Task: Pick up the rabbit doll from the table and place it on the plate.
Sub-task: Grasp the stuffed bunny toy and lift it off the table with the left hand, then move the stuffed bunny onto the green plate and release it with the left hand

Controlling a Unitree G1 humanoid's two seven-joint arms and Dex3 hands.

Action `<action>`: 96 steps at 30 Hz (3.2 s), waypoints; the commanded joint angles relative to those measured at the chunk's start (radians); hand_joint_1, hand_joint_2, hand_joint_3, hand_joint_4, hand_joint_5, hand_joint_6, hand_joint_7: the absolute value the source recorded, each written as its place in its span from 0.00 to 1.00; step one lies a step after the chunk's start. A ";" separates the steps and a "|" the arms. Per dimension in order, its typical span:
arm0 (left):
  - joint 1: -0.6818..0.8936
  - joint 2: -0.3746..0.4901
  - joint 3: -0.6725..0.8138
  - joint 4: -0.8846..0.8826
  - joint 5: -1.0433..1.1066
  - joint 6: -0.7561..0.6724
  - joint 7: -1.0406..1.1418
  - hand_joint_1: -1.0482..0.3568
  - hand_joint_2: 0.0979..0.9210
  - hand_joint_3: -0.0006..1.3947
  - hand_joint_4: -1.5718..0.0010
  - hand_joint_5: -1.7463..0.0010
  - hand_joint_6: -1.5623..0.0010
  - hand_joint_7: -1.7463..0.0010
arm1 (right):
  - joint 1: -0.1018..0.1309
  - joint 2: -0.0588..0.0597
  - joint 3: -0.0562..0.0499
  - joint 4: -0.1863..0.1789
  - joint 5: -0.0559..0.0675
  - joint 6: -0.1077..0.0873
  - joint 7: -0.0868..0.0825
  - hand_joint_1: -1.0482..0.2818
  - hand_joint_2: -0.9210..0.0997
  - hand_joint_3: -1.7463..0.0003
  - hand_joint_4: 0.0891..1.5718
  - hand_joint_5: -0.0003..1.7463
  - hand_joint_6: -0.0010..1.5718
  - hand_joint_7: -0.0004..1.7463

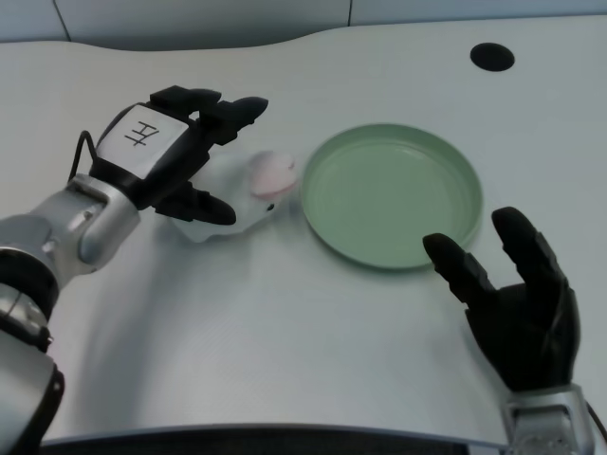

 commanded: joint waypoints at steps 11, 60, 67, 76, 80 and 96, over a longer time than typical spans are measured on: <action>-0.014 -0.091 -0.049 0.081 -0.050 0.154 -0.155 0.17 0.87 0.00 0.74 0.97 0.81 0.99 | 0.054 0.021 0.011 -0.052 0.032 0.007 0.018 0.17 0.00 0.90 0.59 0.00 0.57 0.00; -0.117 -0.112 -0.125 0.094 -0.052 0.176 0.113 0.63 0.90 0.00 0.51 0.43 0.26 0.95 | 0.041 0.010 0.018 -0.066 0.057 0.005 0.011 0.18 0.00 0.91 0.58 0.00 0.57 0.00; -0.156 -0.123 -0.119 0.083 -0.053 0.117 0.157 0.61 0.93 0.01 0.56 0.35 0.27 0.95 | 0.035 0.005 0.014 -0.068 0.061 0.016 0.009 0.19 0.00 0.91 0.58 0.00 0.57 0.00; -0.195 -0.186 -0.129 0.078 -0.048 0.072 0.175 0.63 0.89 0.00 0.59 0.25 0.25 0.93 | 0.031 0.019 0.015 -0.067 0.060 0.010 0.000 0.19 0.00 0.92 0.59 0.01 0.58 0.01; -0.211 -0.230 -0.138 0.080 -0.043 0.053 0.174 0.64 0.90 0.00 0.56 0.28 0.26 0.94 | 0.025 0.023 0.004 -0.044 0.075 0.003 0.032 0.19 0.00 0.93 0.58 0.00 0.57 0.00; -0.211 -0.376 -0.165 0.090 -0.045 0.028 0.167 0.61 0.94 0.01 0.63 0.08 0.44 0.52 | 0.056 0.060 -0.010 -0.048 0.091 -0.049 0.046 0.19 0.00 0.91 0.58 0.00 0.57 0.00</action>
